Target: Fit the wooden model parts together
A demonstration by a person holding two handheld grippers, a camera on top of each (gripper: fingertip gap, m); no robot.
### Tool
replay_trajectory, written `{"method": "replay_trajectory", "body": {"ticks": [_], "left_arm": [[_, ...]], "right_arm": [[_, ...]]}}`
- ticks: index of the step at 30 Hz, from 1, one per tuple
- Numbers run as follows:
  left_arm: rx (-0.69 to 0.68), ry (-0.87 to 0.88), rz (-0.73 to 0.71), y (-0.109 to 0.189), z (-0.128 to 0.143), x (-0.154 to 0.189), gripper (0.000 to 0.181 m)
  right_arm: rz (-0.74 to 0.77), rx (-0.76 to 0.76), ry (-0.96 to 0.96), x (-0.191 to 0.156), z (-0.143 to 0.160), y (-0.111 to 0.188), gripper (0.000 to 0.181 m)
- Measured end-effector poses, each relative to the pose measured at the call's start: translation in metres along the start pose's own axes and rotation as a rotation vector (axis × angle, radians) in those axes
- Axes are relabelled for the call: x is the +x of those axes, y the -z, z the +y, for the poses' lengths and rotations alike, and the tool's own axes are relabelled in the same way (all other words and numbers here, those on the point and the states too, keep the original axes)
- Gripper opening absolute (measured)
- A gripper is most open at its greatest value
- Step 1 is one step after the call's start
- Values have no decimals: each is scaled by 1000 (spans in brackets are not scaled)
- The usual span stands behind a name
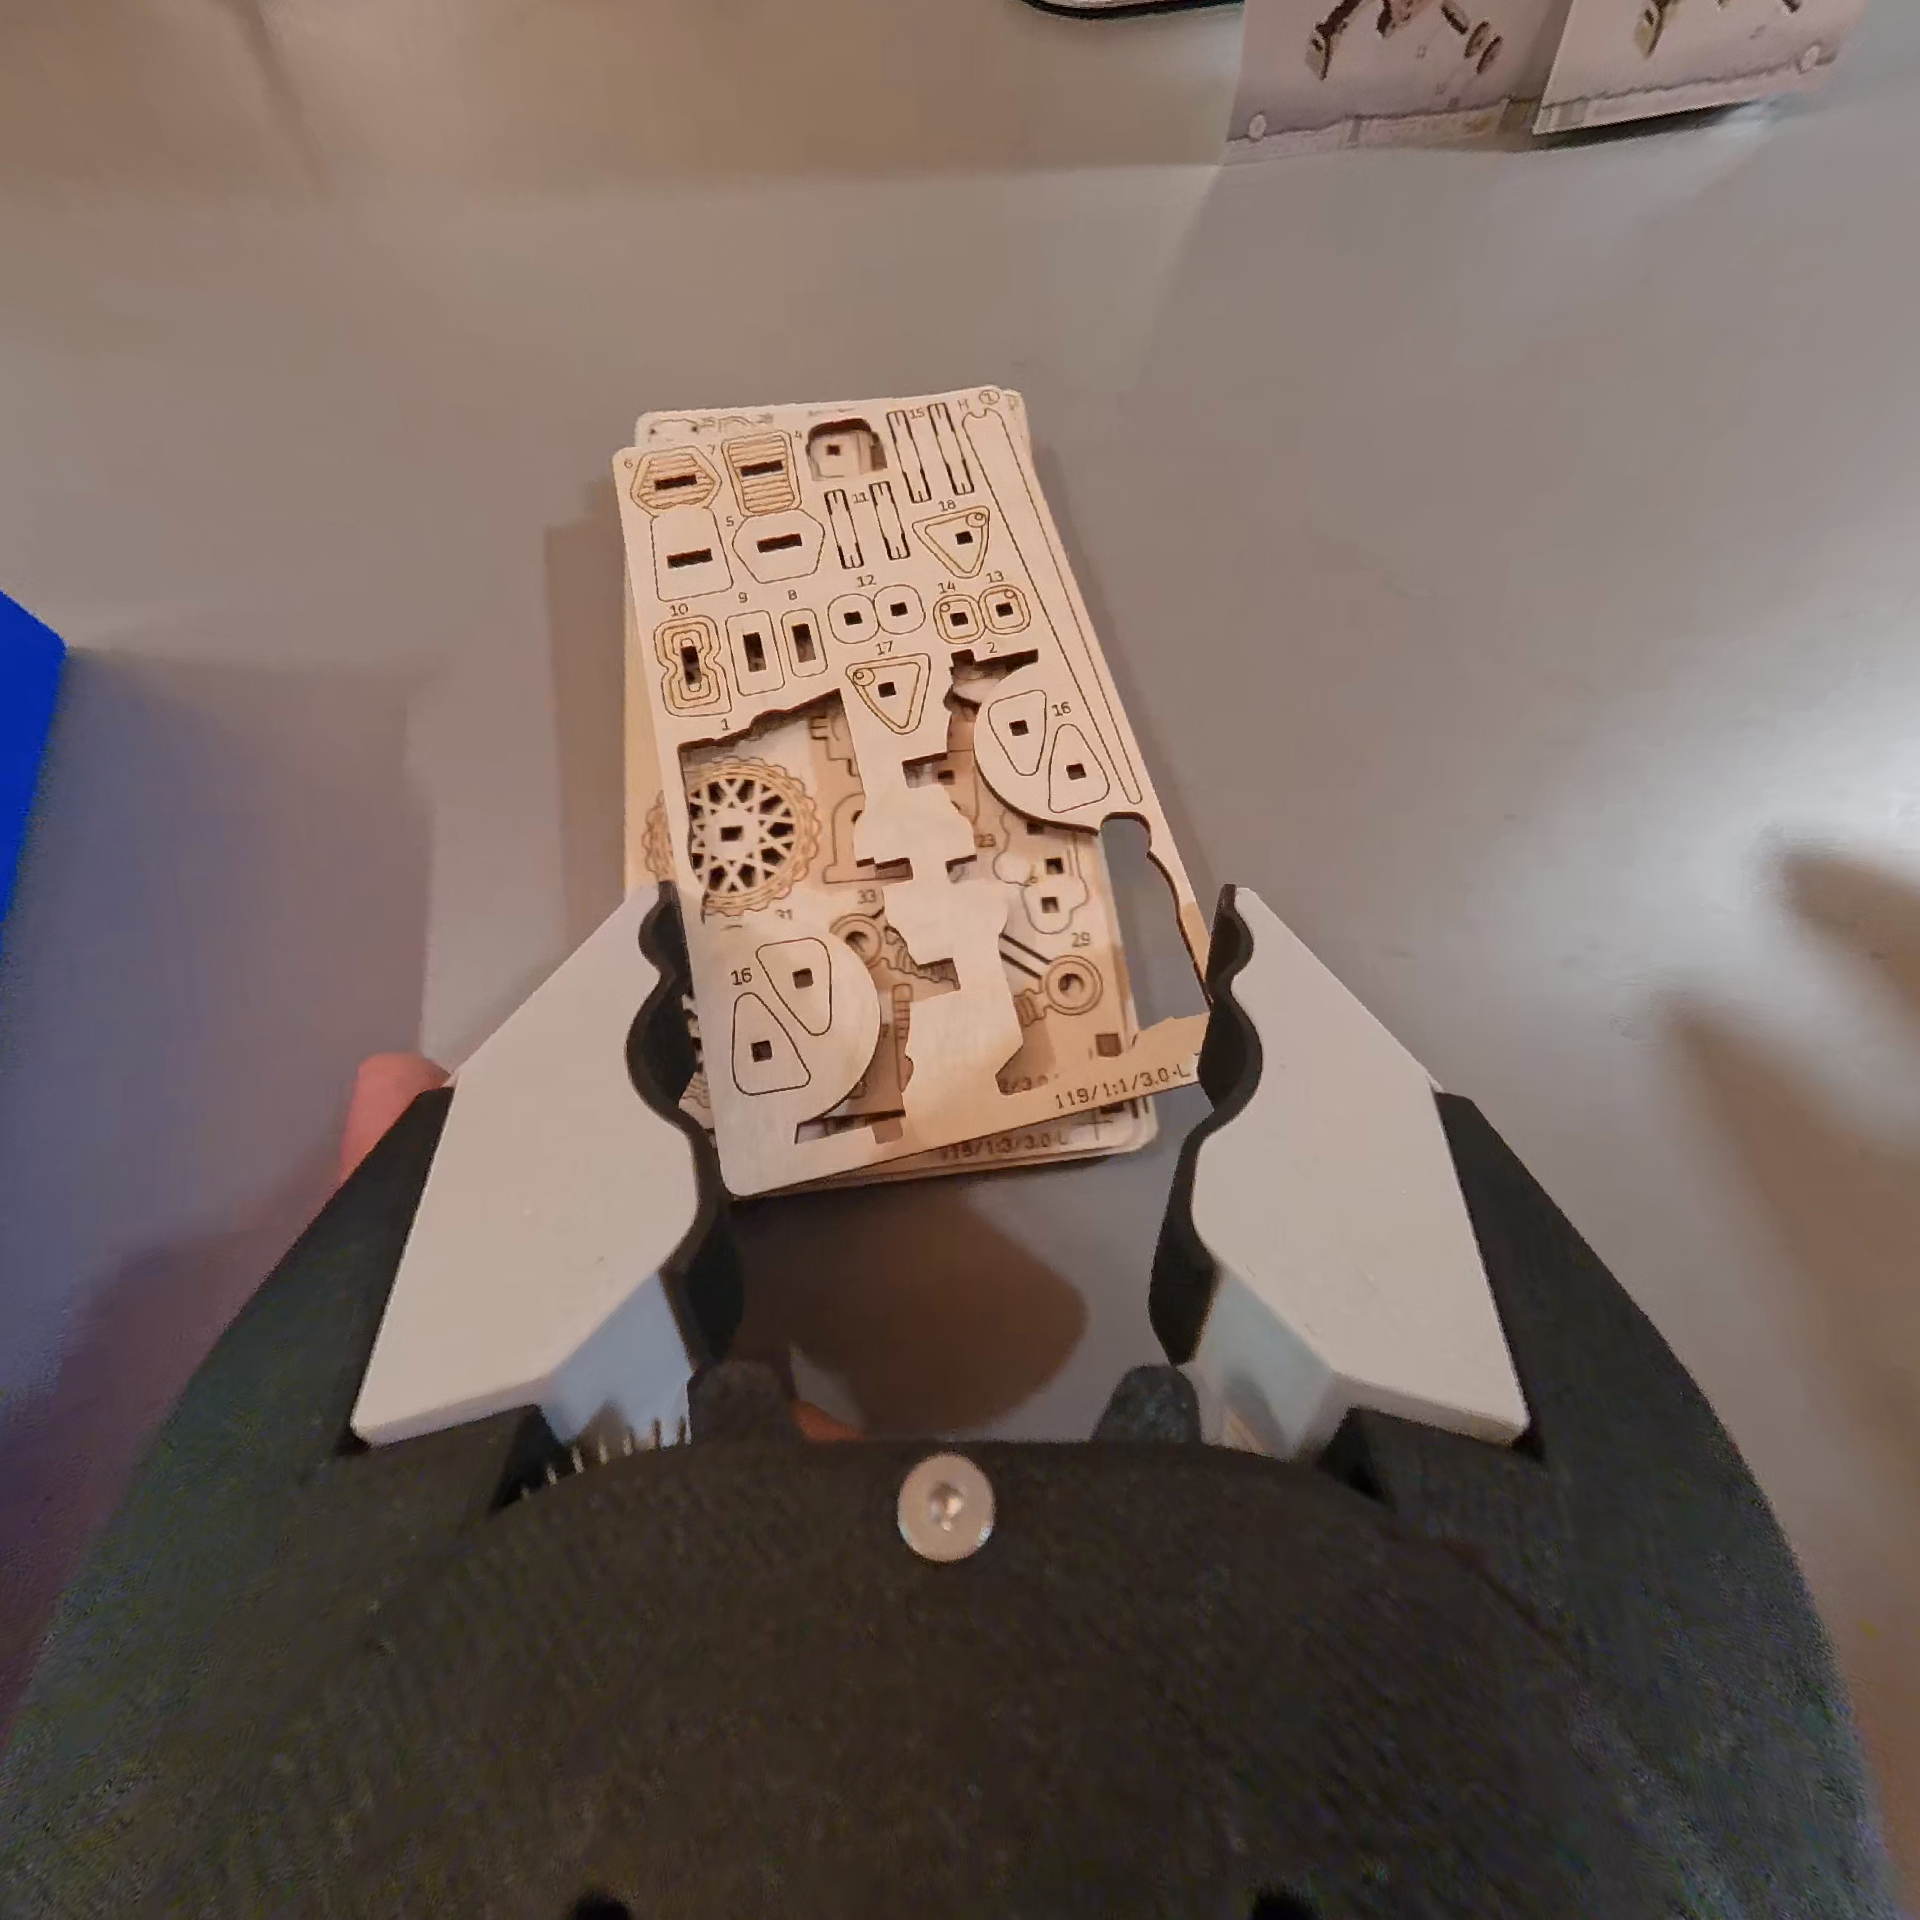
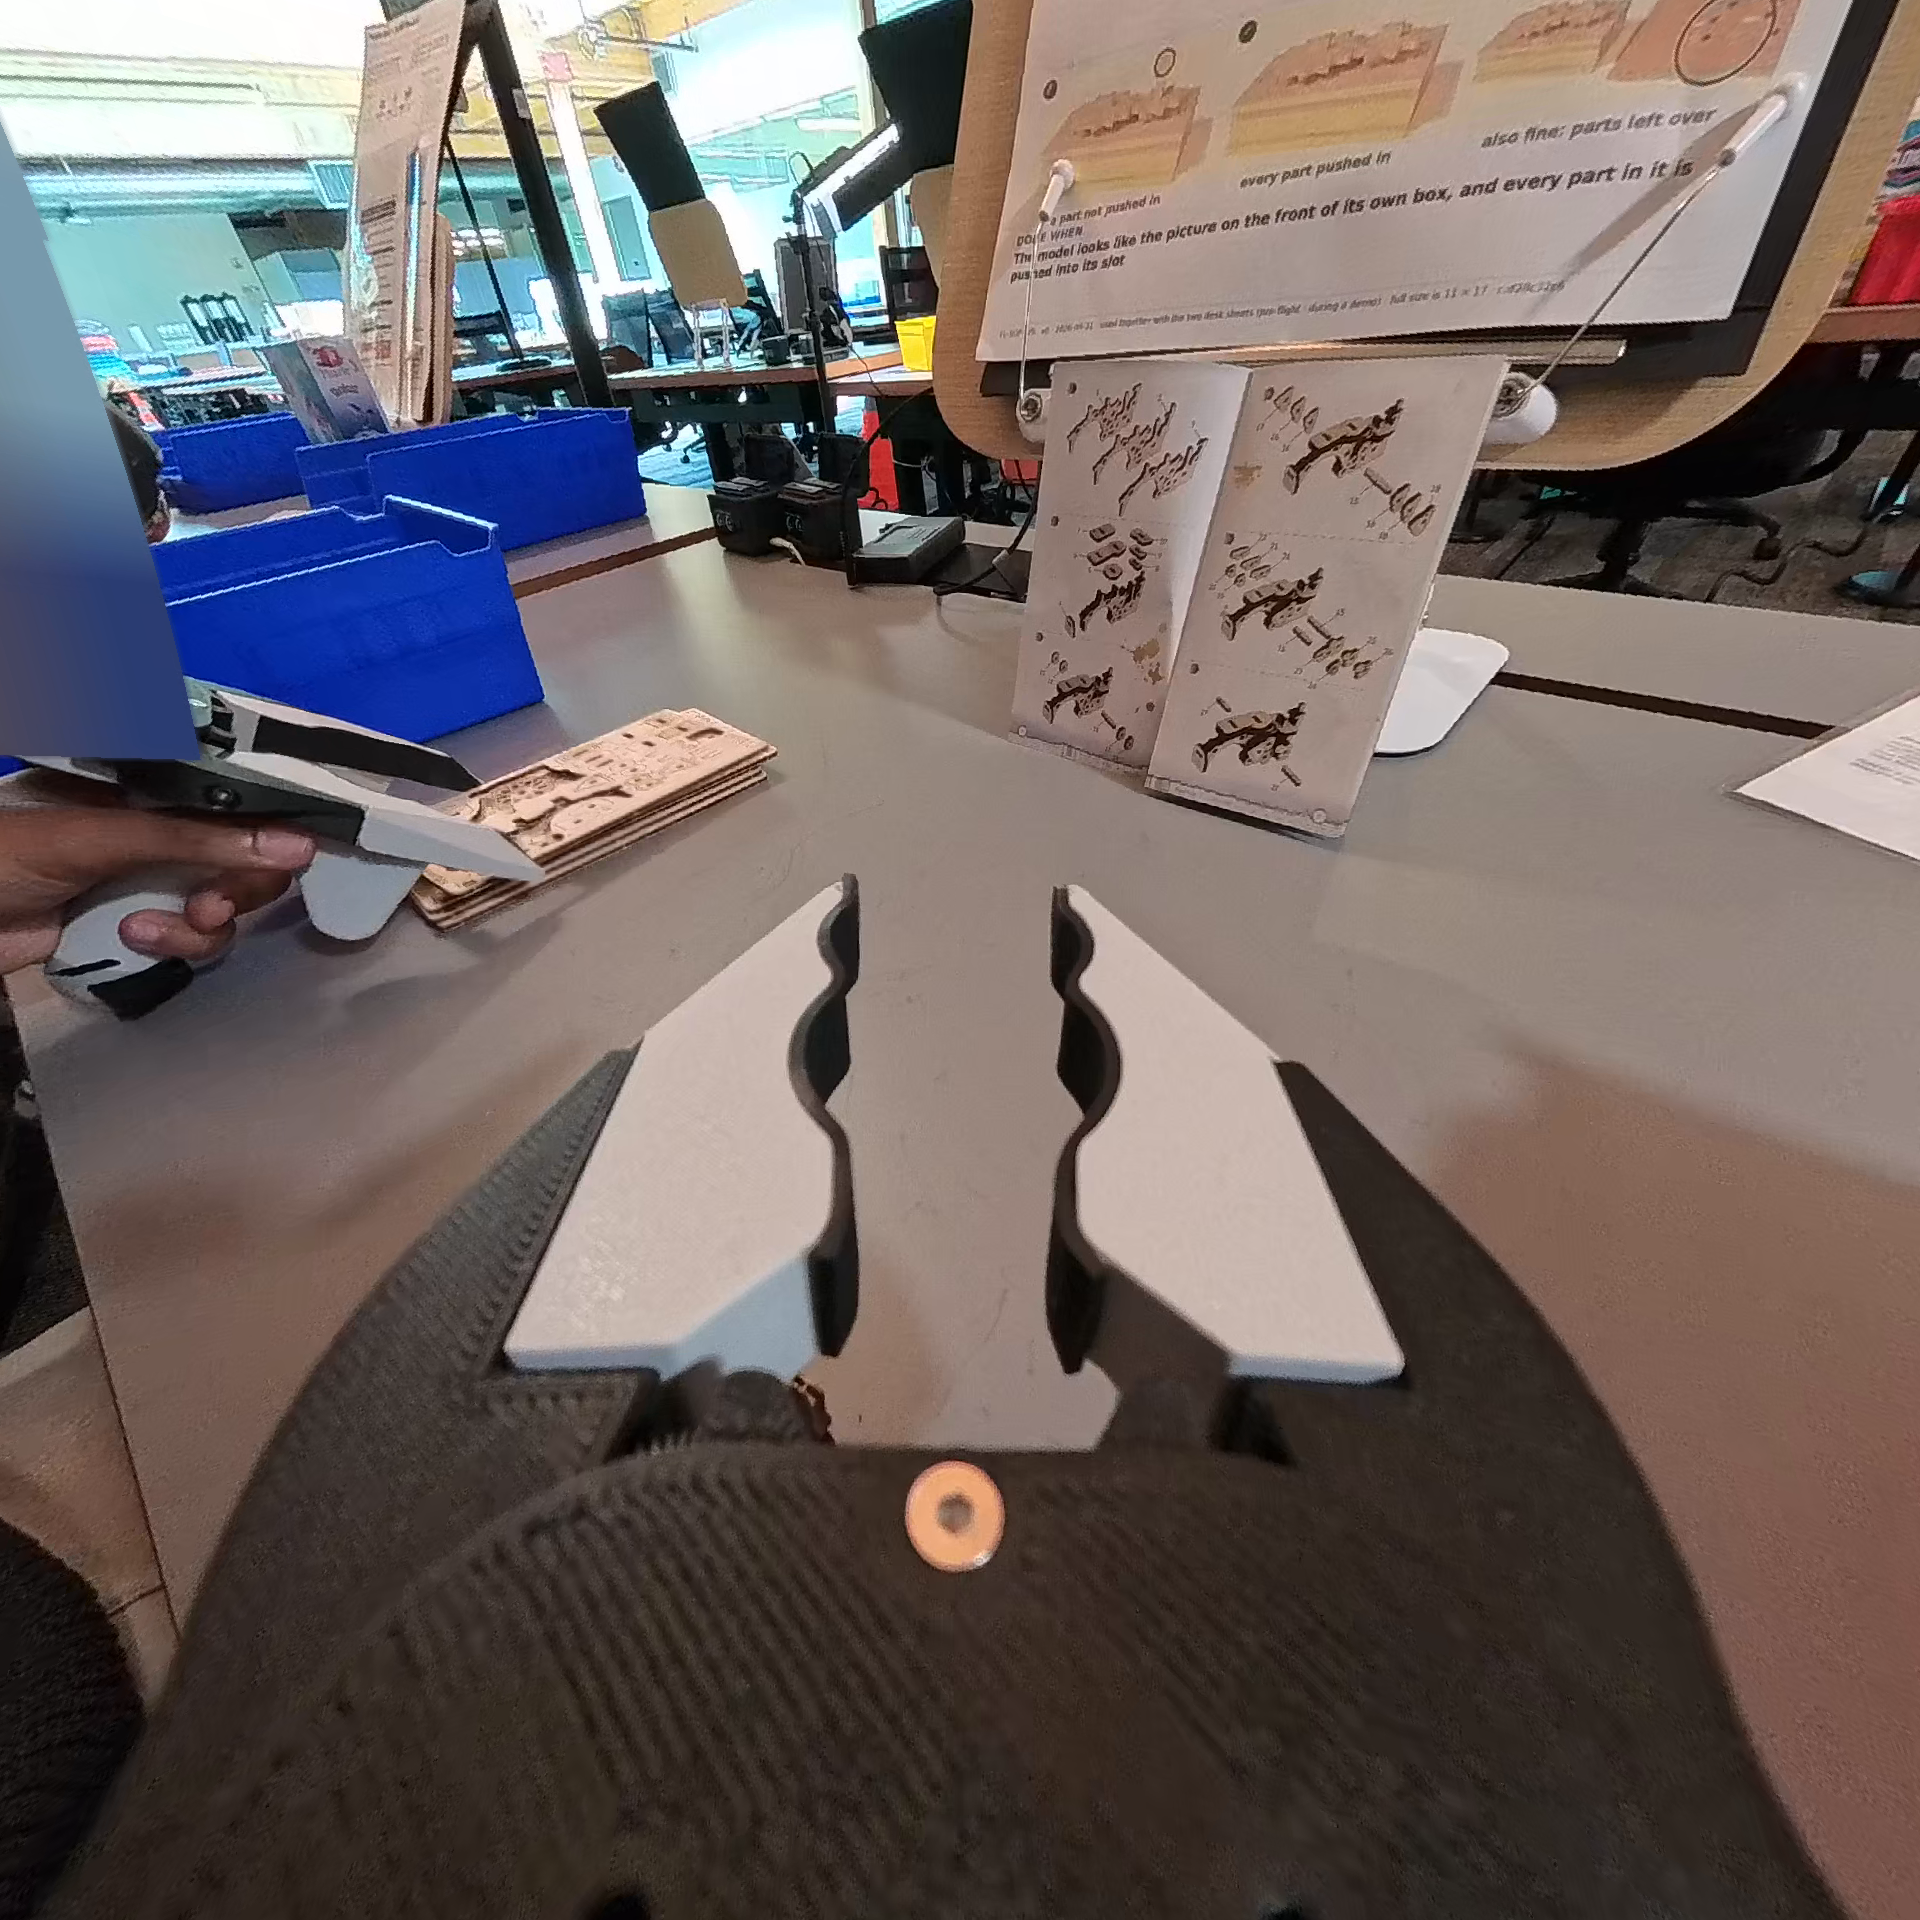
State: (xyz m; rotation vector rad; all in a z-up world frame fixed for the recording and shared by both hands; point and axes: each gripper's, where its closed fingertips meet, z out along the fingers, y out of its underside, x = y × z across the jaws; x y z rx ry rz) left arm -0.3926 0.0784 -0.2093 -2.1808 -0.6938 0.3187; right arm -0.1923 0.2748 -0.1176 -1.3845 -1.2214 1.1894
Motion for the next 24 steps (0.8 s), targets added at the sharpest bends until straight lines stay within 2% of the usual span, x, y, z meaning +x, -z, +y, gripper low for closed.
{"method": "replay_trajectory", "body": {"ticks": [15,22,24], "left_arm": [[16,-36,22,6,-2,20,100],[71,-17,50,15,-13,29,100],[97,-5,50,19,-19,31,96]], "right_arm": [[-2,7,-8,0,-1,0,37],[-3,10,2,-2,-3,-1,38],[-6,3,16,-4,-6,-2,43]]}}
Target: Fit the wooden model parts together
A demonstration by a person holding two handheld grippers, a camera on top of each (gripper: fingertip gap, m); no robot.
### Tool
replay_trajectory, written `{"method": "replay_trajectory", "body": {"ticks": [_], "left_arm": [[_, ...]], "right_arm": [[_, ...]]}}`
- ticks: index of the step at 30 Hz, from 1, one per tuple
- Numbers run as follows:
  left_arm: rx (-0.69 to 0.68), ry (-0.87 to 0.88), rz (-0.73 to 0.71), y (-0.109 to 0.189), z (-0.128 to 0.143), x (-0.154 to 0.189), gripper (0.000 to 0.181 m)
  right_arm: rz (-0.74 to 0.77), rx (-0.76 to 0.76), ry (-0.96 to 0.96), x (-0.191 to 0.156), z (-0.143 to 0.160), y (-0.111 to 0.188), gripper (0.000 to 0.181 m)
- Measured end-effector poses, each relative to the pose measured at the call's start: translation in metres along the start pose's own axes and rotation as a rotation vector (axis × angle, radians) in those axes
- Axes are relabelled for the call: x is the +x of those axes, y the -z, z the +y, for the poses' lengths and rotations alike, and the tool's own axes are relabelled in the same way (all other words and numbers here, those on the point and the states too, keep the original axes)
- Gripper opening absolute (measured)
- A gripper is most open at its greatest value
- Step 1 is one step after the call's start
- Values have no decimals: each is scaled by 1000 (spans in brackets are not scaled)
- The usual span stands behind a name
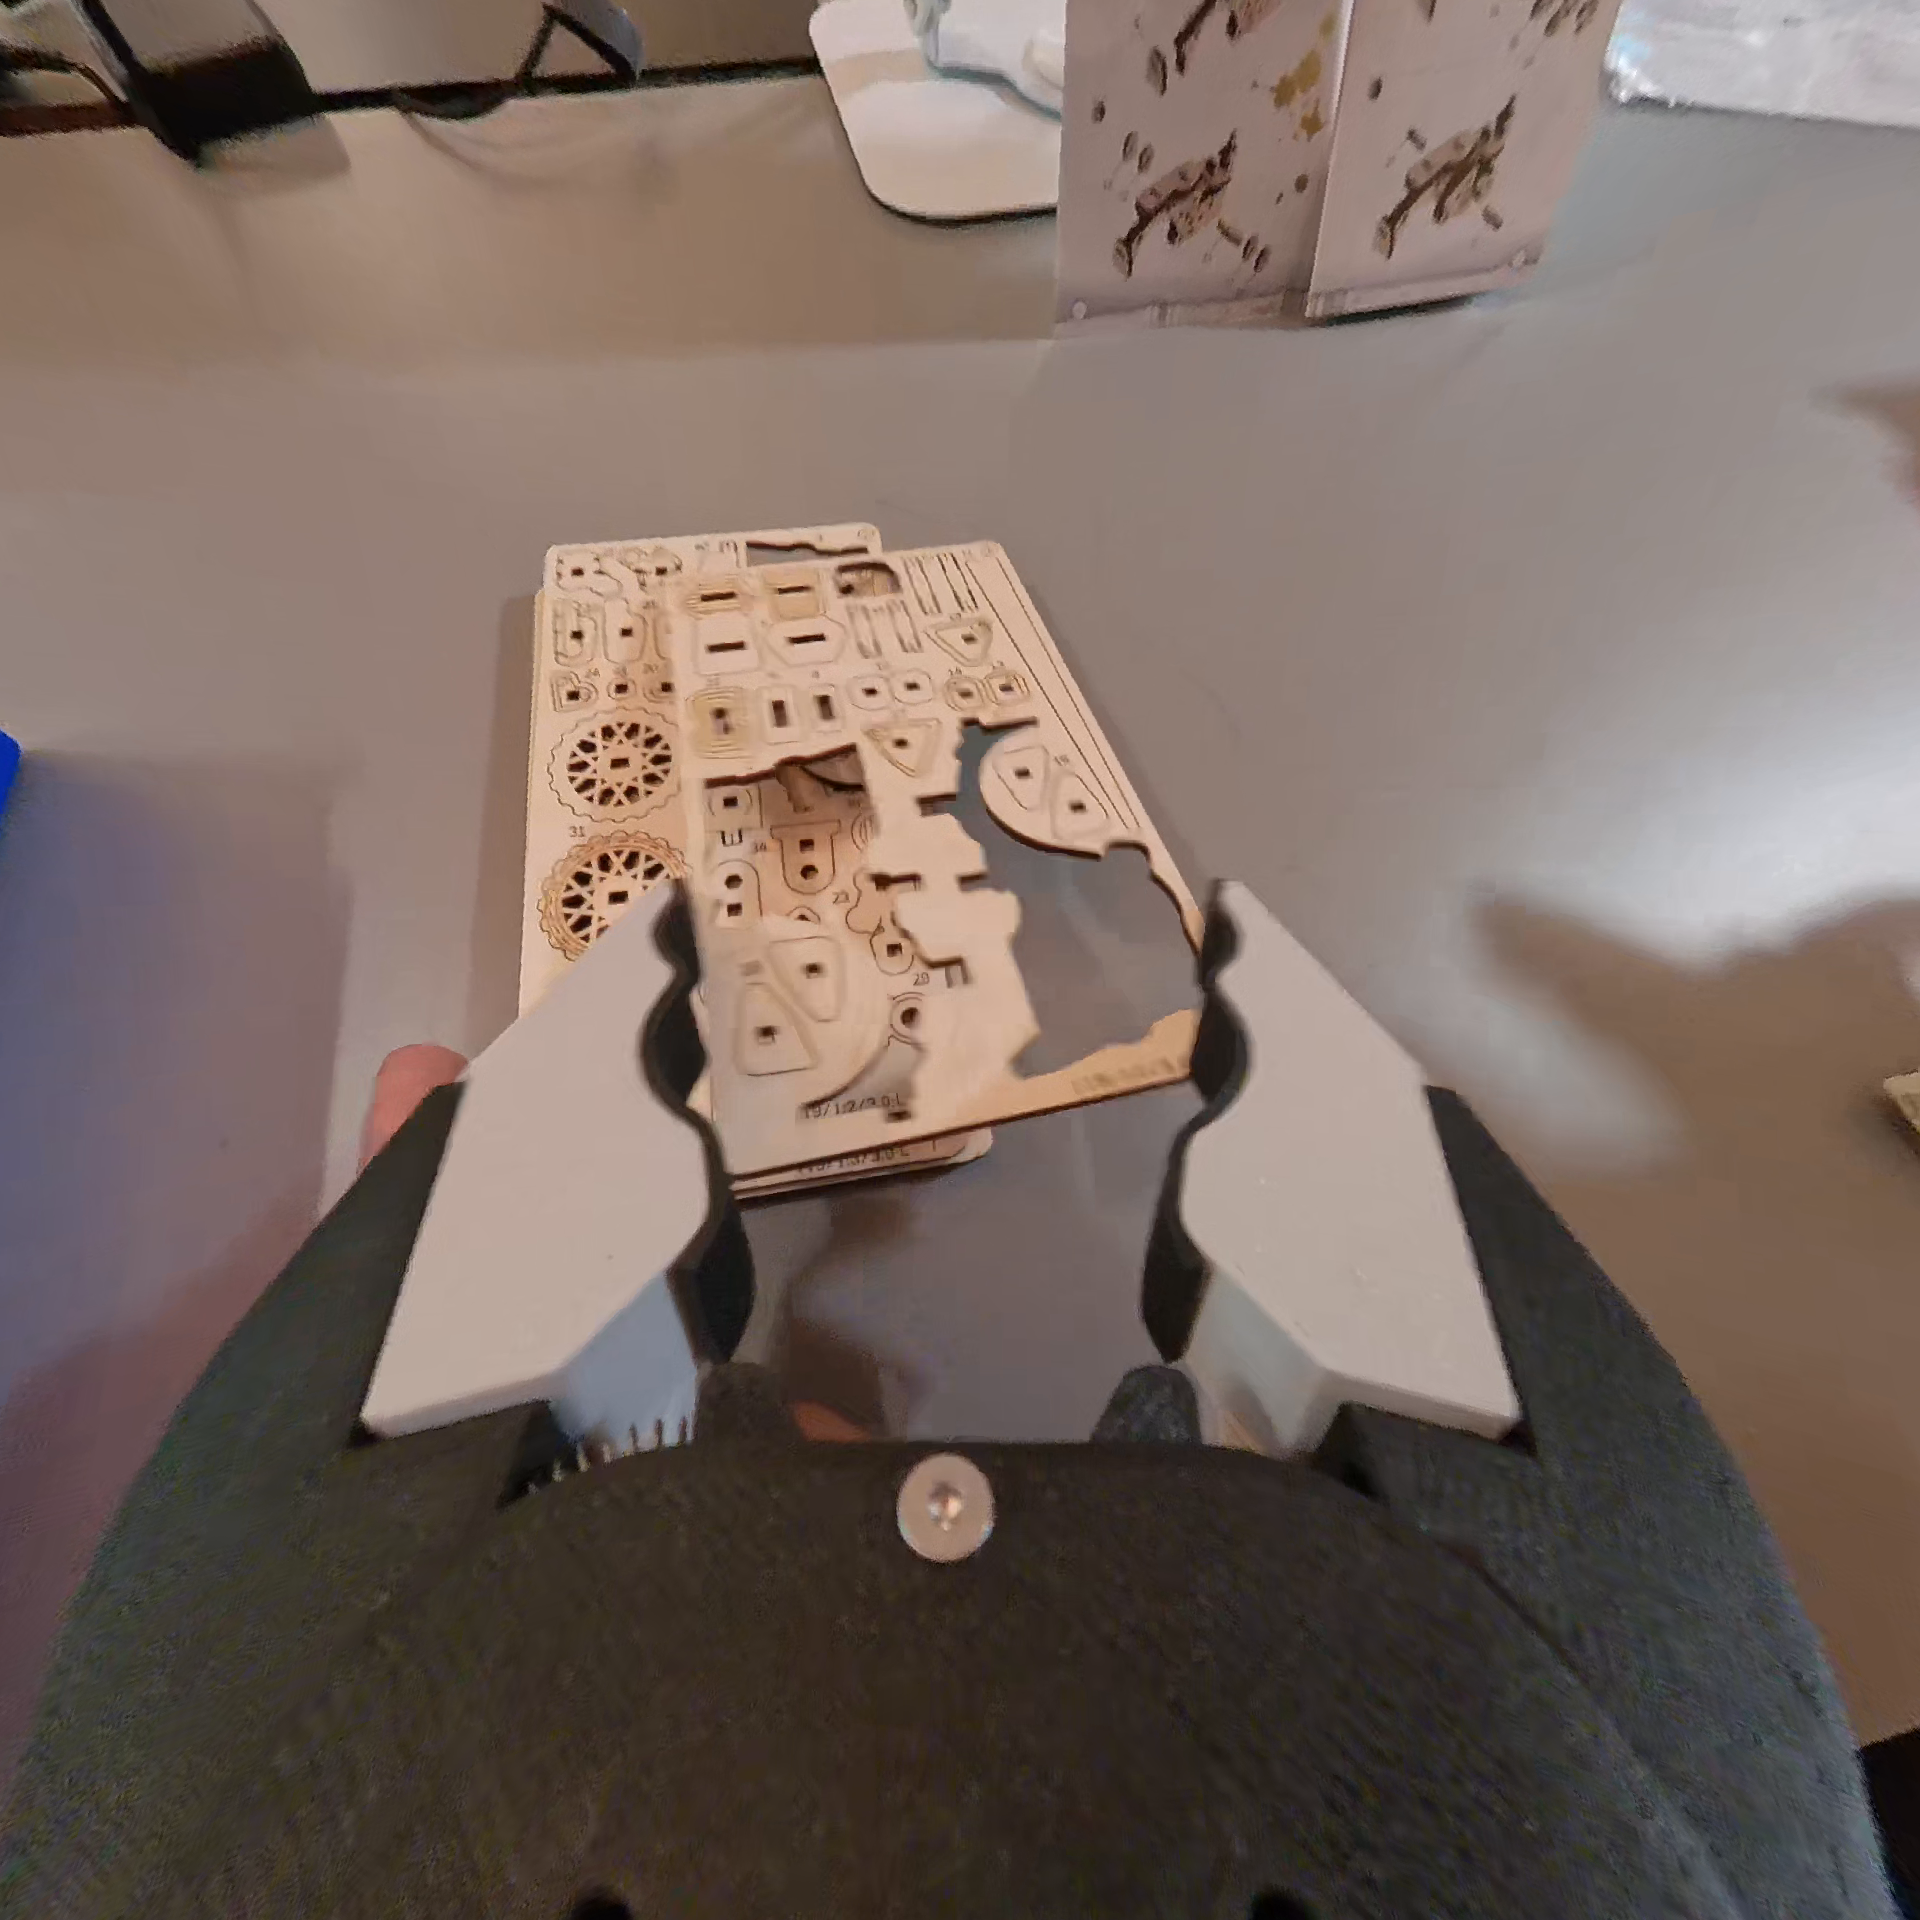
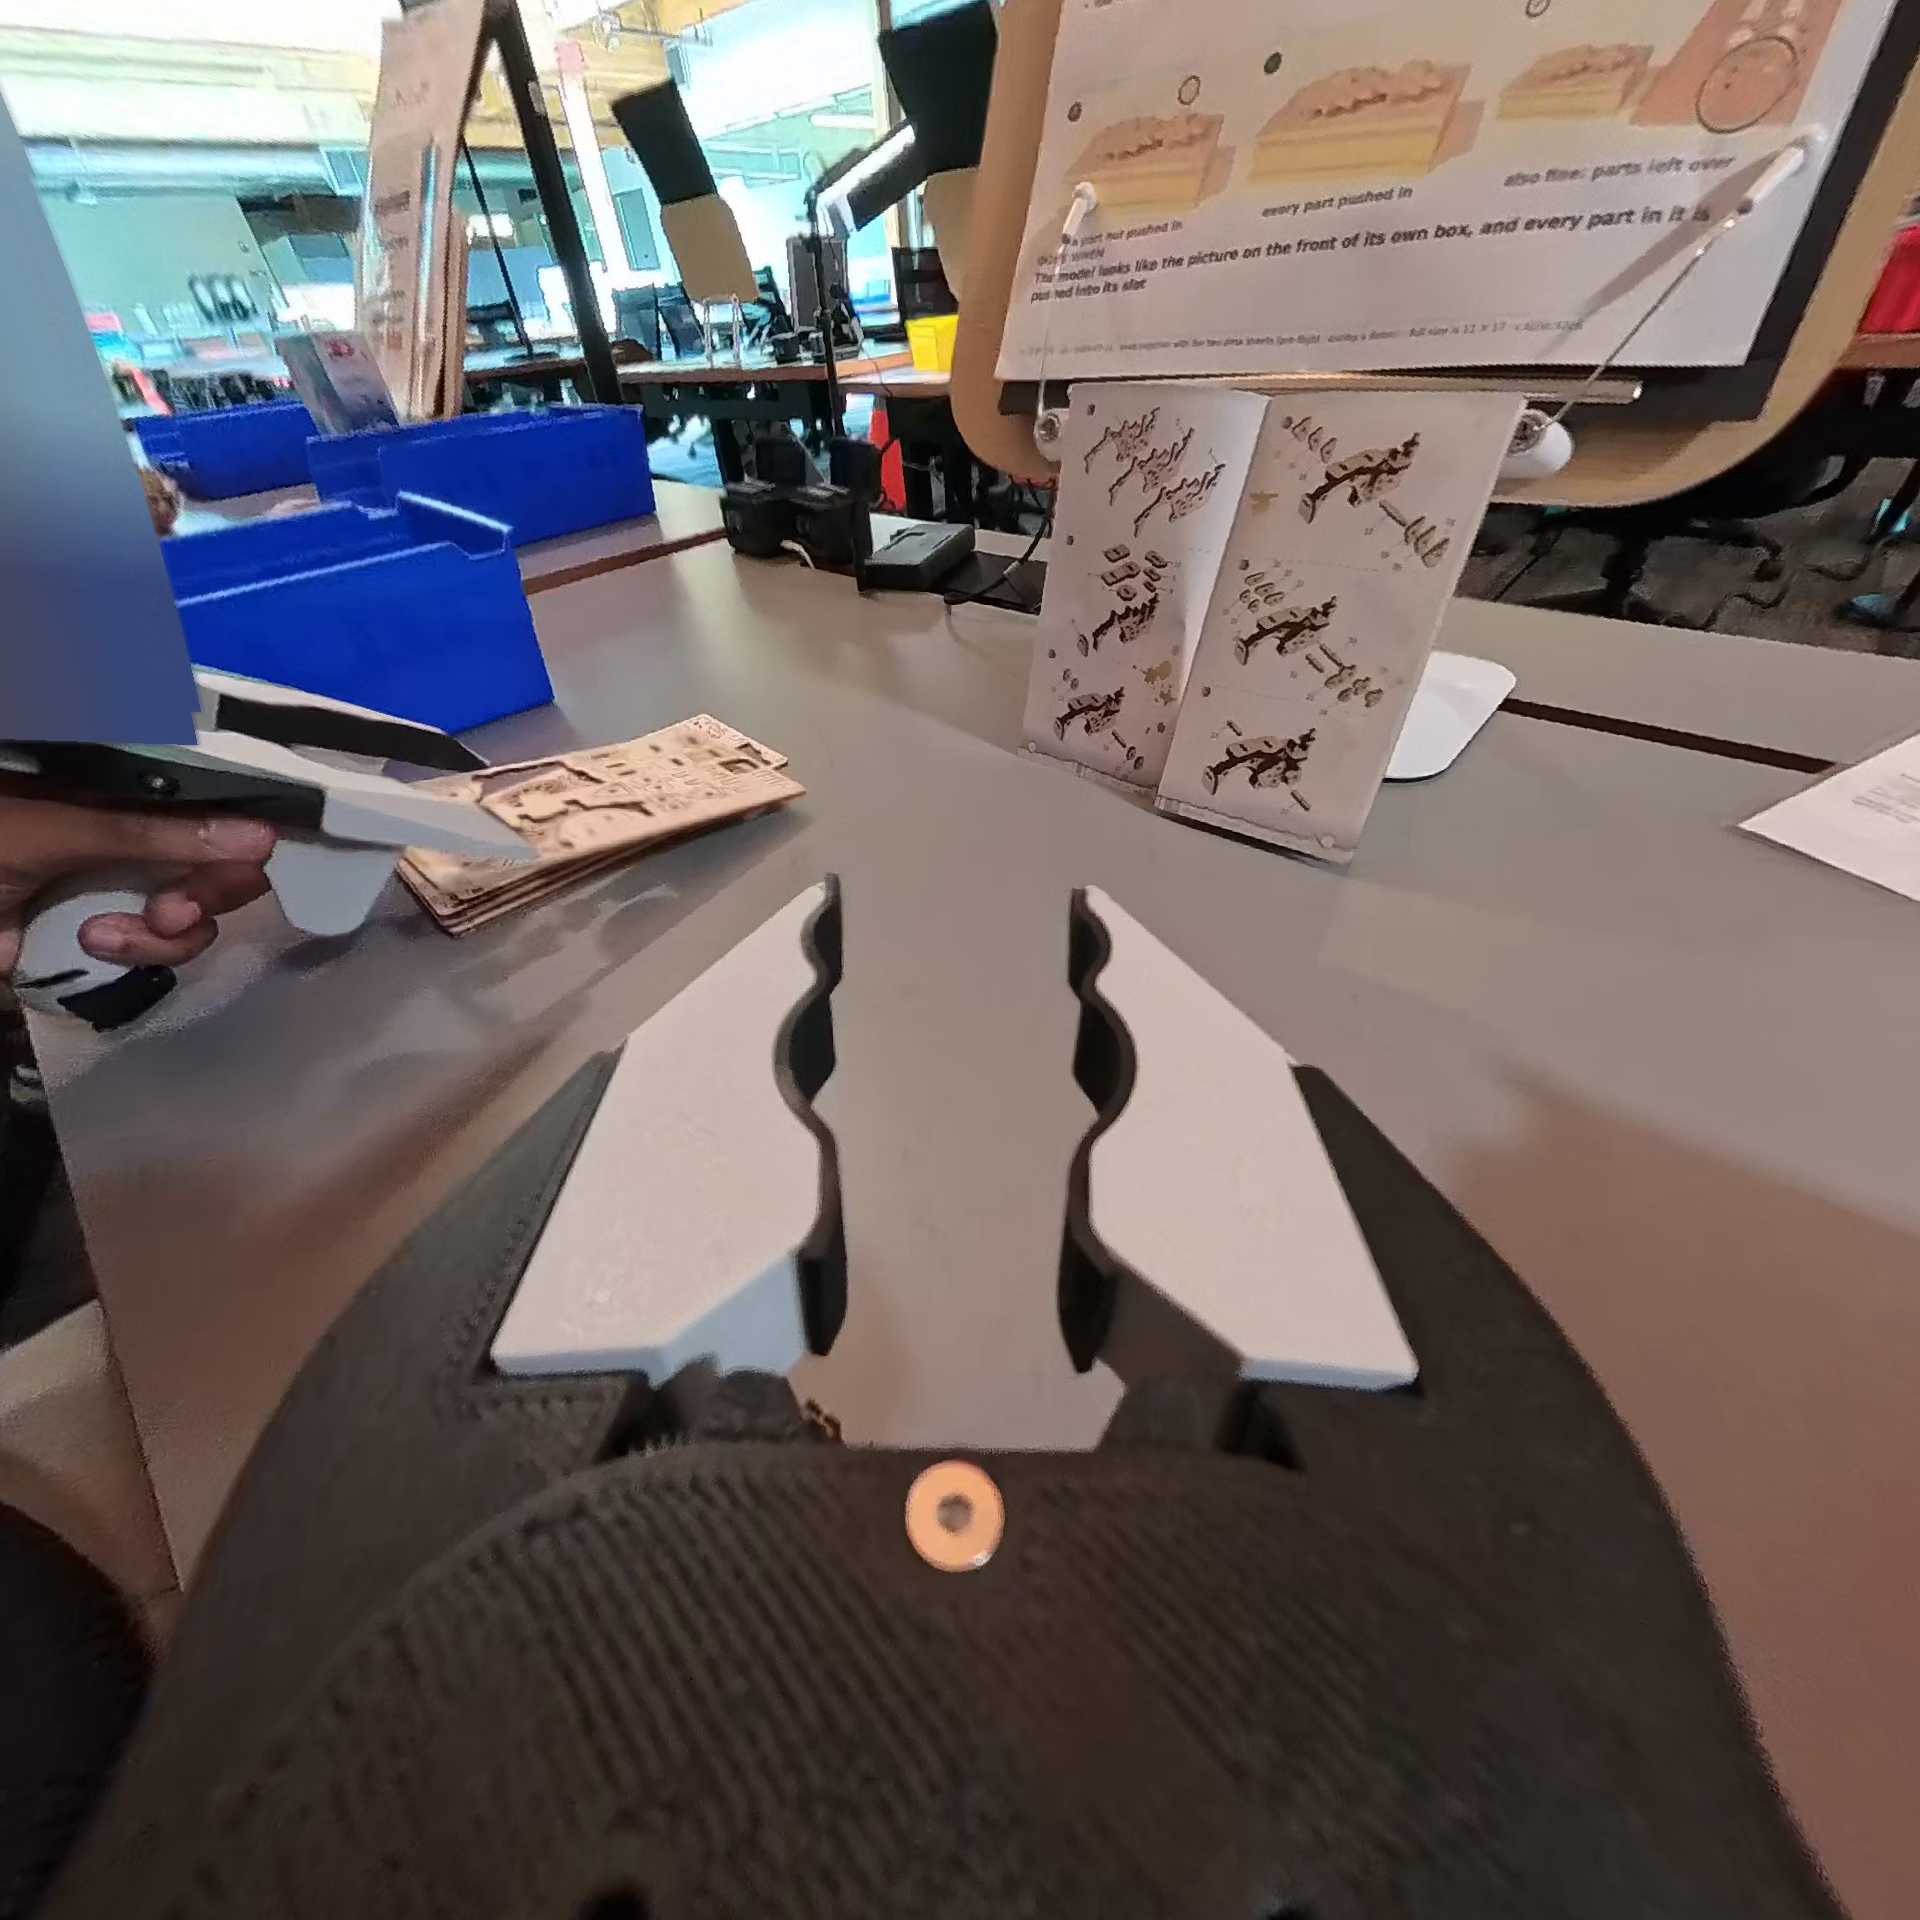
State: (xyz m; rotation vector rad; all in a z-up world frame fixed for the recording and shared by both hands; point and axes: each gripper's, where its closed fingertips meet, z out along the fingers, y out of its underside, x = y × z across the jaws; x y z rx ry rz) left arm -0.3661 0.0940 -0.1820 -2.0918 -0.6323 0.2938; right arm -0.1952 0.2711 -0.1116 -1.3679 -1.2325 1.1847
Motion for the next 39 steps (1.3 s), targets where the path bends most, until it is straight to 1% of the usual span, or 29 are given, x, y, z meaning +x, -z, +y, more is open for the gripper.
{"method": "replay_trajectory", "body": {"ticks": [1,2,5,7,9,12,14,17,19,20,21,24,25,28,30,31,34,37,39], "left_arm": [[24,13,-13,3,-4,-1,78],[50,22,-12,5,-9,0,75],[24,-4,1,4,-6,5,80],[4,-16,-5,1,0,4,82],[-23,-15,-12,-1,5,-1,87],[-42,3,-5,0,7,-8,90],[-43,-2,-6,2,7,-11,85],[-90,-20,-24,-1,16,-18,77],[-119,2,-63,-3,21,-27,79],[-122,15,-61,-3,21,-29,66],[-123,37,-58,-3,20,-30,41],[-128,79,-38,-4,21,-31,36],[-130,81,-42,-4,22,-33,31],[-127,107,-14,-10,22,-33,27],[-123,132,17,-13,20,-29,26],[-124,131,12,-15,19,-29,23],[-133,98,-8,-19,17,-31,6],[-133,92,32,-21,14,-22,5],[-101,117,70,-20,7,-16,4]], "right_arm": [[-6,-13,16,-2,-3,-2,47],[-18,-28,36,-7,-6,-4,52],[-83,-109,138,-27,-10,-15,58],[-90,-158,237,-36,-8,-23,57],[-90,-166,282,-43,-8,-29,55],[-128,-183,238,-57,-4,-29,54],[-151,-213,214,-69,-2,-28,55],[-197,-208,177,-94,-9,-26,54],[-251,-200,119,-115,-12,-24,54],[-280,-195,86,-125,-13,-22,54],[-308,-190,54,-136,-13,-21,53],[-381,-179,-31,-166,-7,-15,52],[-400,-179,-51,-175,-4,-13,51],[-445,-193,-73,-196,6,-11,51],[-456,-211,-74,-202,14,-11,51],[-455,-217,-80,-203,17,-11,51],[-448,-217,-123,-202,19,-9,51],[-434,-210,-156,-197,19,-8,51],[-420,-205,-160,-193,19,-7,51]]}}
